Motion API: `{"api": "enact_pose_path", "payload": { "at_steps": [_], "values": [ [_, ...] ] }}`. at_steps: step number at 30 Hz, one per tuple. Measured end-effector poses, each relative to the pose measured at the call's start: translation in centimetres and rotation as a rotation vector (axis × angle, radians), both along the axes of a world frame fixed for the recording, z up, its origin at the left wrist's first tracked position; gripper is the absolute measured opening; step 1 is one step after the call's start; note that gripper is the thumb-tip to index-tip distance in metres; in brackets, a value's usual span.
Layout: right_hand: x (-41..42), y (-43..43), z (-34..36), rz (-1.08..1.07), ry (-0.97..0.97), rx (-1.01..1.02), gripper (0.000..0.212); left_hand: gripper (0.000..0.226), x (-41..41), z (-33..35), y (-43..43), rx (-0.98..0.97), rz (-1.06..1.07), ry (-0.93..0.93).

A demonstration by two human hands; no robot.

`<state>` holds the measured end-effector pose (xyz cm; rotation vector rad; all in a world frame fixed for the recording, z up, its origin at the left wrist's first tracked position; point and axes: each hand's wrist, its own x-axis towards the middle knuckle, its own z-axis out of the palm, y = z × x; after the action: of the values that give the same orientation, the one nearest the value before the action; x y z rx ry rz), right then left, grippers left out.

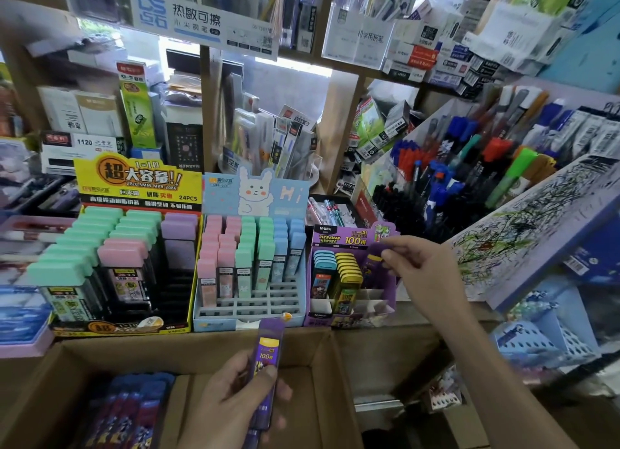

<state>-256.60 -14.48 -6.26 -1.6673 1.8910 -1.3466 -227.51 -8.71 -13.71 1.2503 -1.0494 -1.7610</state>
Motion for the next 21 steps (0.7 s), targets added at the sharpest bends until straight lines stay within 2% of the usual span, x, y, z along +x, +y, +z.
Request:
{"api": "enact_pose_path", "payload": {
  "at_steps": [4, 12, 15, 21],
  "values": [
    [0.1, -0.7, -0.2, -0.051, 0.022, 0.019, 0.015, 0.015, 0.1, -0.1, -0.1, 0.003, 0.0, -0.003],
    [1.0, -1.7, -1.1, -0.126, 0.062, 0.148, 0.015, 0.015, 0.0, -0.2, -0.1, -0.005, -0.018, -0.004],
    [1.1, -1.9, -1.2, -0.157, 0.065, 0.152, 0.009, 0.015, 0.1, -0.2, -0.2, -0.008, -0.016, -0.007],
    [1.0, -0.9, -1.4, -0.137, 0.024, 0.111, 0.013, 0.018, 0.0, 0.0, 0.0, -0.011, -0.011, 0.011]
  ]
}}
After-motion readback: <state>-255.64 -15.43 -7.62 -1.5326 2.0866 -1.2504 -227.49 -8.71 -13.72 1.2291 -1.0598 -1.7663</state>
